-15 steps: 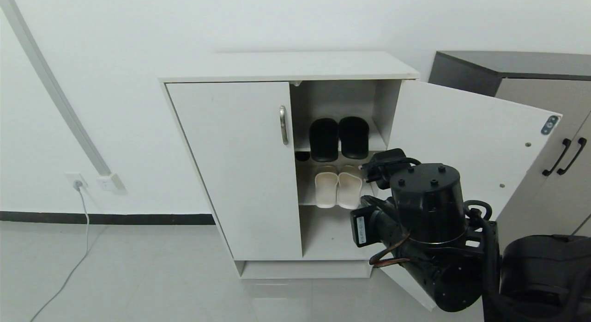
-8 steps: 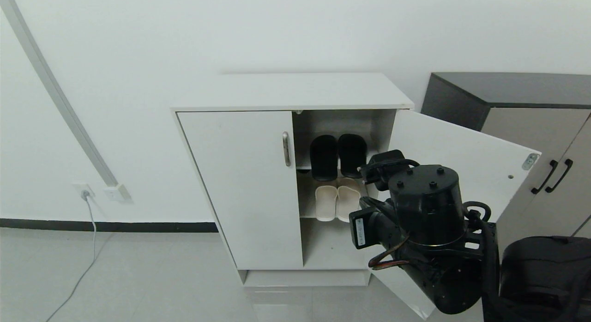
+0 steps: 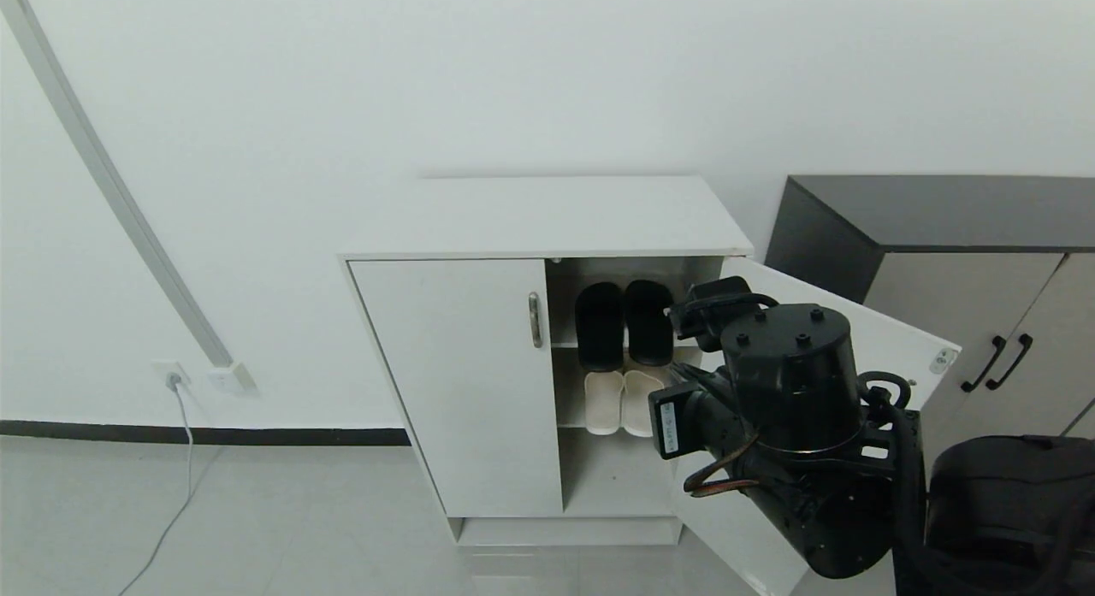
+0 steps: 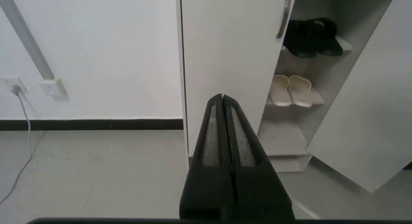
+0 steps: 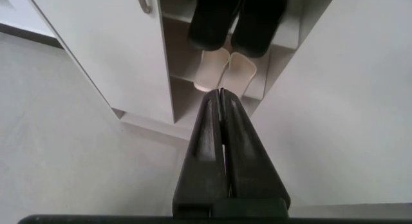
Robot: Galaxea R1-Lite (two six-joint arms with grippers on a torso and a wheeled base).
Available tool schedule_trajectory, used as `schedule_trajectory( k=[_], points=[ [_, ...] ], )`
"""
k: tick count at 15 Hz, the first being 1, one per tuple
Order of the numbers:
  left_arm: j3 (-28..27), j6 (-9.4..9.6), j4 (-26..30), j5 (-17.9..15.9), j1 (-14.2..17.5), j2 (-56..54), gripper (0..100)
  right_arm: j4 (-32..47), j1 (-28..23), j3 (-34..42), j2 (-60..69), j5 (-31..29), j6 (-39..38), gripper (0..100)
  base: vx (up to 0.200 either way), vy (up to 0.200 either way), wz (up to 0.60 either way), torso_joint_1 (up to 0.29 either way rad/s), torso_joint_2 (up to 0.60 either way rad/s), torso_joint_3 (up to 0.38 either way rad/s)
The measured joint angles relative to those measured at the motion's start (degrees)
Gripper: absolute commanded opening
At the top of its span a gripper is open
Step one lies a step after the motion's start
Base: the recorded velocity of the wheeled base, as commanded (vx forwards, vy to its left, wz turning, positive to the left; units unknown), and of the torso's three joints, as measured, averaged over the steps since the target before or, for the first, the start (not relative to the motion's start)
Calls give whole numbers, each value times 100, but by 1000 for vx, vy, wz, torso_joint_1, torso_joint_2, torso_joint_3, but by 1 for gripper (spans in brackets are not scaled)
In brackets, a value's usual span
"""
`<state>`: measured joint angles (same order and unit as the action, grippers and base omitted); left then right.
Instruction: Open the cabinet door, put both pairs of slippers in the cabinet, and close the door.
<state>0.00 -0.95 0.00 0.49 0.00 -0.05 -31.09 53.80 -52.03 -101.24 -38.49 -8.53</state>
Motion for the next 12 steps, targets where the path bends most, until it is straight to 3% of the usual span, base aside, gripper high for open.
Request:
schedule_trajectory(
  k=[8, 12],
  points=[
    [0, 9, 0, 2, 0, 0, 0, -15, -38, 41, -7, 4, 0, 0, 0, 0, 0, 247, -568, -326],
    [0, 9, 0, 0, 0, 0, 0, -77, -41, 73, -7, 9, 2, 0, 0, 0, 0, 38, -98, -54]
  ],
)
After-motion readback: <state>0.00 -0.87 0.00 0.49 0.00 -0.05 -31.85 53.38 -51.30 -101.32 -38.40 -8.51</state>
